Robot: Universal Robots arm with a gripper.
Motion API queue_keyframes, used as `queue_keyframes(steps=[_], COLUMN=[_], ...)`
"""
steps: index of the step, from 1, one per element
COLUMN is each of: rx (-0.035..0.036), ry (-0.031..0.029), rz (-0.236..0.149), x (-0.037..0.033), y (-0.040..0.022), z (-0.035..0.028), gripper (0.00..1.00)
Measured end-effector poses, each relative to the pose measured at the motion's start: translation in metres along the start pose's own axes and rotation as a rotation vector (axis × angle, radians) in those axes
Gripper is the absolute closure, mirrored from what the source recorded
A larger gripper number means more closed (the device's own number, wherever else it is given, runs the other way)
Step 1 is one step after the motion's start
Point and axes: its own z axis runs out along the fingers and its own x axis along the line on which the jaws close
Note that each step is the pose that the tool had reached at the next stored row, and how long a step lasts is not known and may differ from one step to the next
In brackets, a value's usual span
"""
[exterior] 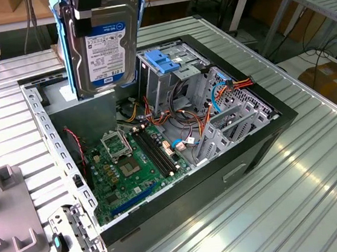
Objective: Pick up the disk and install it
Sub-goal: 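Insert the disk into the insertion slot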
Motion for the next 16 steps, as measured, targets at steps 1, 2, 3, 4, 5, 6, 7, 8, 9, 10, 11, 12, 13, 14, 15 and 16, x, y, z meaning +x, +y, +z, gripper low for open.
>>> queue_keyframes(steps=[1, 2, 3, 4, 5, 6, 7, 8, 9, 10, 11, 12, 13, 14, 15, 16], rx=[0.0003, 0.0005, 0.0019, 0.0052, 0.0087, 0.0152, 0.0175, 0.0181, 0.0182, 0.0183, 0.0183, 0.0183, 0.0183, 0.0183, 0.0184, 0.0185], ry=[0.0001, 0.0001, 0.0000, 0.0000, -0.0001, -0.0006, -0.0004, -0.0004, -0.0004, -0.0003, -0.0002, 0.0002, 0.0009, 0.0012, 0.0020, 0.0025], rz=[0.000, 0.000, 0.000, 0.000, 0.001, 0.004, 0.006, 0.007, 0.007, 0.008, 0.009, 0.010, 0.010, 0.011, 0.011, 0.011], x=[0.0045, 0.0060, 0.0084, 0.0098, 0.0106, 0.0116, 0.0119, 0.0122, 0.0126, 0.0130, 0.0132, 0.0137, 0.0143, 0.0148, 0.0155, 0.0160], y=[-0.0001, -0.0002, -0.0002, -0.0003, -0.0002, -0.0003, -0.0004, -0.0004, -0.0005, -0.0006, -0.0006, -0.0007, -0.0008, -0.0009, -0.0010, -0.0011], z=[0.0001, 0.0002, 0.0005, 0.0009, 0.0016, 0.0033, 0.0038, 0.0042, 0.0045, 0.0047, 0.0048, 0.0048, 0.0048, 0.0049, 0.0049, 0.0049], gripper=[0.63, 0.63, 0.63, 0.63, 0.63, 0.63, 0.63, 0.63, 0.63, 0.63, 0.63, 0.63, 0.63, 0.63, 0.63, 0.63])
